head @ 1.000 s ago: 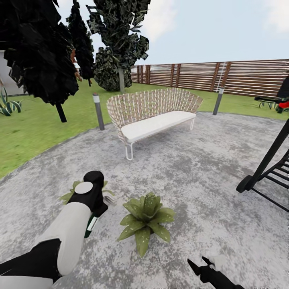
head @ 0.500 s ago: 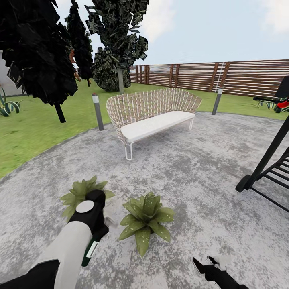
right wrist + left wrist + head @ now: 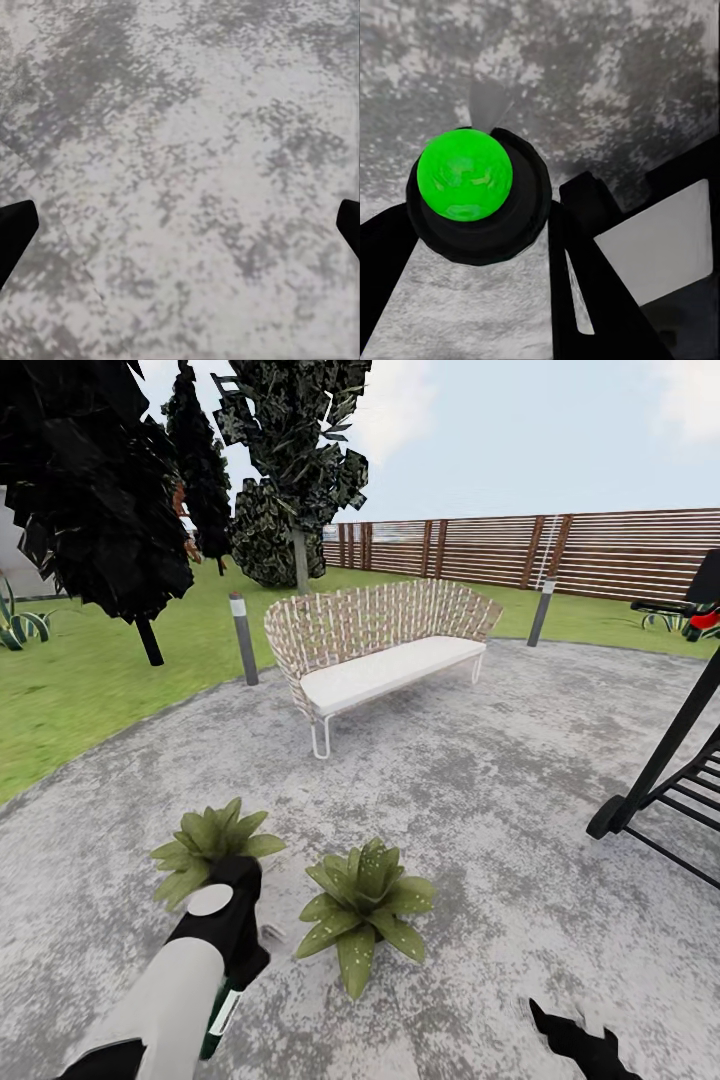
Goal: Pick up the pesticide atomizer in the garden and spray insectifuge to fully cover both potted plants in the garden.
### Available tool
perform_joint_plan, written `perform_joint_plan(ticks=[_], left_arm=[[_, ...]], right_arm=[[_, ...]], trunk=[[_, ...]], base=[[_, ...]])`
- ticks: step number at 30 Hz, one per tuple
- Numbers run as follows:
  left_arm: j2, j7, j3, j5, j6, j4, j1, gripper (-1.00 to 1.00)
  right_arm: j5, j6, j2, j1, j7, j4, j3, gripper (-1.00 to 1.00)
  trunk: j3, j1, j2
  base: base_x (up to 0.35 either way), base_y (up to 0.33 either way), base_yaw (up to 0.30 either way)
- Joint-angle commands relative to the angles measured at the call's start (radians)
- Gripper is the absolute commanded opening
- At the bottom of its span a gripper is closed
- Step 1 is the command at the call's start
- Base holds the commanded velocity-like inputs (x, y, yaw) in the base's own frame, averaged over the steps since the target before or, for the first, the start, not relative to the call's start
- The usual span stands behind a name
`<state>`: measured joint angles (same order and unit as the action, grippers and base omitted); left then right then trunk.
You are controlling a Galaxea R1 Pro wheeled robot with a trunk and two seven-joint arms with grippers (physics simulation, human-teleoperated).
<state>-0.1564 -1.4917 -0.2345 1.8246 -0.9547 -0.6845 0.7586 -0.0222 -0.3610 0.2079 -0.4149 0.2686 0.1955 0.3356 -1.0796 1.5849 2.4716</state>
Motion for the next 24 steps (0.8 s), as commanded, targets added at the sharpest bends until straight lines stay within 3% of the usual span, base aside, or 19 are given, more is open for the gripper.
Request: perform_joint_plan(ticks=[1,6,10,16,24], left_arm=[[-0.005,-0.009,-0.003,-0.001,-0.029,-0.001,0.001,-1.00],[-0.005,-0.015,0.002,-0.016,-0.047,0.009,0.001,-1.00],[0.003,-0.015,-0.003,-0.019,-0.050,0.003,0.001,-1.00],[0.005,-0.013,-0.005,-0.019,-0.050,-0.002,0.001,-1.00],[0.000,-0.019,-0.003,-0.018,-0.048,0.008,0.001,-1.00]], right_arm=[[-0.002,-0.002,0.000,-0.001,0.008,-0.002,0.007,1.00],[-0.001,-0.002,-0.001,-0.001,0.006,-0.002,0.006,1.00],[-0.003,-0.001,-0.004,-0.001,0.006,-0.002,0.005,1.00],[-0.005,-0.001,-0.004,-0.001,0.006,-0.001,0.005,1.00],[-0.005,-0.001,-0.004,-0.001,0.005,0.001,0.005,1.00]], trunk=[[-0.001,0.000,0.000],[-0.001,0.000,0.000],[-0.001,0.000,0.000],[-0.001,0.000,0.000],[-0.001,0.000,0.000]], base=[[0.000,0.025,0.000],[0.000,0.023,-0.005],[0.000,0.049,-0.208],[0.000,0.266,-0.265],[0.126,0.275,-0.018]])
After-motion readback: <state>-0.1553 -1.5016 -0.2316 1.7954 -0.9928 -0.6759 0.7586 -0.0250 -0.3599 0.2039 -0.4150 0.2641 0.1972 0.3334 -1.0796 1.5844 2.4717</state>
